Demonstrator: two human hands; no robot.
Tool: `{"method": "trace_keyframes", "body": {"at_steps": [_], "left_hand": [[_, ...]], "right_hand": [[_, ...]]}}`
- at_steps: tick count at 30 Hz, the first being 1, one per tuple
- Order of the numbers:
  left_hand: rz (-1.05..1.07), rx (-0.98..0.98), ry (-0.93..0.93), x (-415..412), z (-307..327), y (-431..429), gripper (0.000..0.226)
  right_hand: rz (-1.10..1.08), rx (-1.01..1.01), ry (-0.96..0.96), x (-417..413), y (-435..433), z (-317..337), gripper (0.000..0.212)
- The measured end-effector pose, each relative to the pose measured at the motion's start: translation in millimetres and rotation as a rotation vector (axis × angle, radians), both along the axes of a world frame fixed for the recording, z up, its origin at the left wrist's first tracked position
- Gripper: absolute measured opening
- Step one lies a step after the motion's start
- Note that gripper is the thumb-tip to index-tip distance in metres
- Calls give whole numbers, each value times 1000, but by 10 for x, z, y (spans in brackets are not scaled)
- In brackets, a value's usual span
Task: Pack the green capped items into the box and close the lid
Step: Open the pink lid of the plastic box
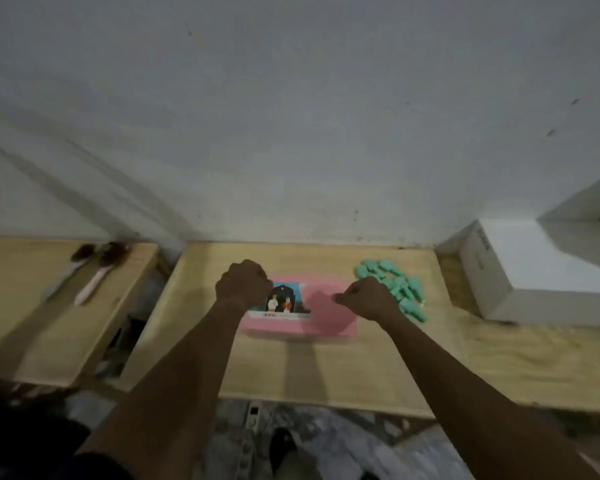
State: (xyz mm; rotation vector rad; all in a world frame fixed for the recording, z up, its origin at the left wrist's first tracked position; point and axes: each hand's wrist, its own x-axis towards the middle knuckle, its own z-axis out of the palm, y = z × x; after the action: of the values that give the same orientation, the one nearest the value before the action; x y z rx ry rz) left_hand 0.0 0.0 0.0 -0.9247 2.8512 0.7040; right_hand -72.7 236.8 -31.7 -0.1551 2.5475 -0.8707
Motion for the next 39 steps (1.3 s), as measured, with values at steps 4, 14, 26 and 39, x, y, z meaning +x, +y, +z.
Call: {"method": "trace_keyframes", "body": {"at_steps": [4,14,26,39], "left_hand": [[158,89,-78,261,-438,-290,50],[259,232,5,156,-936,-631,49],[357,639,-80,95,-1165,-1027,47],[336,614,-119,107,-1065,-1020,50]], "right_hand": [[-79,132,-56,118,-180,-419,82],[-255,68,-87,289,-238,-658,56],[-395,-2,-159,281,-332,-752,57],[-411,-32,-282,150,-327,-666,51]]}}
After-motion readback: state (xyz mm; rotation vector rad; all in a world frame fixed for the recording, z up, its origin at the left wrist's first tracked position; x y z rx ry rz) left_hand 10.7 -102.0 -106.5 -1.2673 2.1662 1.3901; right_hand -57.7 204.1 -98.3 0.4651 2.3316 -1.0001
